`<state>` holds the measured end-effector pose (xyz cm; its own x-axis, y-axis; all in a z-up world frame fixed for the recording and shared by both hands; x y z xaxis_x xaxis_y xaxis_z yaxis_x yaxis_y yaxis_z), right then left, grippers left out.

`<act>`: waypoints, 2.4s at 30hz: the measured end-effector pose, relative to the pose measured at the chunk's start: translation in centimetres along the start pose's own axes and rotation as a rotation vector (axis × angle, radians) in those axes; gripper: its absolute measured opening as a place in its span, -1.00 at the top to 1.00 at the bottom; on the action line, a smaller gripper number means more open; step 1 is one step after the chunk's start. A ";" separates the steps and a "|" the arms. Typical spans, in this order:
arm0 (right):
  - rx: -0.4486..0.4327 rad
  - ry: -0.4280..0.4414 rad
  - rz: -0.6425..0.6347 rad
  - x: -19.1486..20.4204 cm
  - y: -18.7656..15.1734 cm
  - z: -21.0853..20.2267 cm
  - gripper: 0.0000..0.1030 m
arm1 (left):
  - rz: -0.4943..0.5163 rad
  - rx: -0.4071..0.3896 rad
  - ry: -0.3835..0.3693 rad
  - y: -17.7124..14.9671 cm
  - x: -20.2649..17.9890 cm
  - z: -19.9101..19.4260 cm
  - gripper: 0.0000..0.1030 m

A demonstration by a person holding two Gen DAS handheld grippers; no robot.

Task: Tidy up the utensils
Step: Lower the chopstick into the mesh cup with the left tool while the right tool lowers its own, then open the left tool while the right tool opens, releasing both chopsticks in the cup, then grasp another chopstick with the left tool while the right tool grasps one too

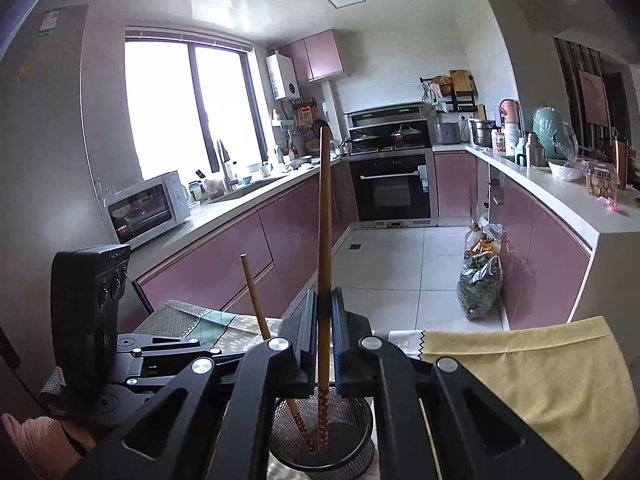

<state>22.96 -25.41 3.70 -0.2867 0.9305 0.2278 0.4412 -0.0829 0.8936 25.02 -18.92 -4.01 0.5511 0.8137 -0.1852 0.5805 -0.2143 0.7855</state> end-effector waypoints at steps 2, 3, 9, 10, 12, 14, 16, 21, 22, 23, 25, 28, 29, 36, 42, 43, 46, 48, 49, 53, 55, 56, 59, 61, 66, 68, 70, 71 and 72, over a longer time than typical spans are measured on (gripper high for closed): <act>0.050 0.005 0.009 -0.1 -0.9 0.8 0.89 | 0.003 0.007 0.006 -0.3 0.2 0.5 0.86; 0.084 0.005 0.010 -0.3 -1.5 1.3 0.89 | 0.008 0.010 0.005 -0.4 0.1 0.6 0.86; 0.265 0.000 0.023 -0.3 -5.0 4.5 0.84 | 0.012 0.034 0.018 -0.7 0.5 1.3 0.85; 0.284 -0.003 0.026 -0.2 -5.4 4.9 0.83 | 0.013 0.039 0.027 -0.7 0.6 1.5 0.83; 0.295 -0.028 0.036 -0.4 -6.0 5.6 0.61 | 0.013 0.035 0.040 -0.8 0.8 1.6 0.72; 0.277 -0.045 0.035 -0.5 -6.3 5.6 0.41 | 0.022 0.015 0.067 -0.8 1.0 1.0 0.61; 0.255 -0.060 0.026 -0.6 -6.3 5.0 0.35 | 0.027 -0.021 0.103 -0.7 1.4 -0.2 0.33; 0.162 -0.045 -0.018 0.7 -5.9 2.0 0.27 | 0.035 -0.104 0.175 -1.4 2.6 -4.5 0.13; 0.148 -0.029 -0.036 1.5 -5.9 1.2 0.21 | 0.037 -0.112 0.190 -1.9 3.0 -5.3 0.06; 0.139 -0.007 -0.058 2.5 -6.3 0.4 0.19 | 0.034 -0.117 0.206 -2.5 3.4 -6.0 0.04; 0.144 0.039 -0.099 4.4 -7.1 -0.9 0.17 | 0.024 -0.106 0.218 -4.0 4.3 -7.0 0.02; 0.195 0.107 -0.133 6.8 -9.2 -1.4 0.16 | 0.011 -0.060 0.247 -7.0 5.8 -7.6 0.02; 0.225 0.120 -0.141 7.4 -10.4 -1.2 0.16 | 0.011 -0.037 0.249 -8.2 6.2 -7.5 0.02; 0.406 0.139 -0.149 9.6 -16.9 1.2 0.17 | -0.029 0.117 0.245 -15.6 8.0 -6.5 0.03; 0.483 0.110 -0.130 9.5 -19.8 2.5 0.21 | -0.052 0.179 0.245 -18.4 7.9 -5.8 0.04; 0.489 0.104 -0.128 9.5 -20.1 2.5 0.23 | -0.055 0.185 0.240 -18.6 7.8 -5.8 0.04; 0.499 0.083 -0.128 9.2 -20.3 2.5 0.27 | -0.056 0.196 0.233 -18.9 7.5 -5.8 0.04; 0.501 0.069 -0.129 9.1 -20.3 2.4 0.28 | -0.051 0.205 0.237 -19.0 7.5 -5.8 0.05; 0.503 0.066 -0.129 9.0 -20.3 2.4 0.29 | -0.049 0.210 0.234 -19.2 7.4 -5.8 0.05; 0.514 0.053 -0.131 8.9 -20.5 2.6 0.32 | -0.053 0.223 0.232 -19.5 7.4 -5.6 0.06; 0.515 0.049 -0.137 9.0 -20.5 2.7 0.32 | -0.062 0.222 0.230 -19.5 7.5 -5.6 0.05; 0.515 0.044 -0.144 9.0 -20.5 2.8 0.32 | -0.067 0.223 0.228 -19.6 7.6 -5.6 0.05; 0.519 0.035 -0.157 9.1 -20.4 2.9 0.32 | -0.067 0.230 0.242 -19.7 8.0 -5.8 0.11; 0.521 0.029 -0.165 9.2 -20.4 3.0 0.32 | -0.070 0.233 0.235 -19.6 8.1 -5.8 0.13; 0.536 0.008 -0.201 9.6 -20.6 3.4 0.33 | -0.076 0.241 0.217 -19.7 8.1 -5.7 0.17; 0.549 0.003 -0.209 9.8 -20.9 3.8 0.37 | -0.076 0.244 0.213 -19.6 8.1 -5.6 0.21; 0.545 -0.005 -0.225 9.9 -20.9 4.1 0.37 | -0.079 0.247 0.210 -19.5 8.2 -5.5 0.25; 0.544 -0.005 -0.226 10.0 -20.8 4.3 0.38 | -0.083 0.248 0.206 -19.4 8.2 -5.5 0.27; 0.544 -0.004 -0.224 9.9 -20.7 4.5 0.40 | -0.087 0.251 0.203 -19.3 8.3 -5.3 0.29</act>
<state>14.77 -12.84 -14.28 -0.4204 0.9058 0.0536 0.7436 0.3100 0.5925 15.20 -5.12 -17.59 0.3768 0.9204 -0.1043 0.7637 -0.2450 0.5973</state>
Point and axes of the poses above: each gripper's, at about its wrist camera, not at the fingertips, and z roughly the way its jaws point, x to its left, y to its top, the point moved 9 cm from there along z, roughly the way its jaws point, and after that the axes turned 1 degree about -y, right-handed, at the moved point
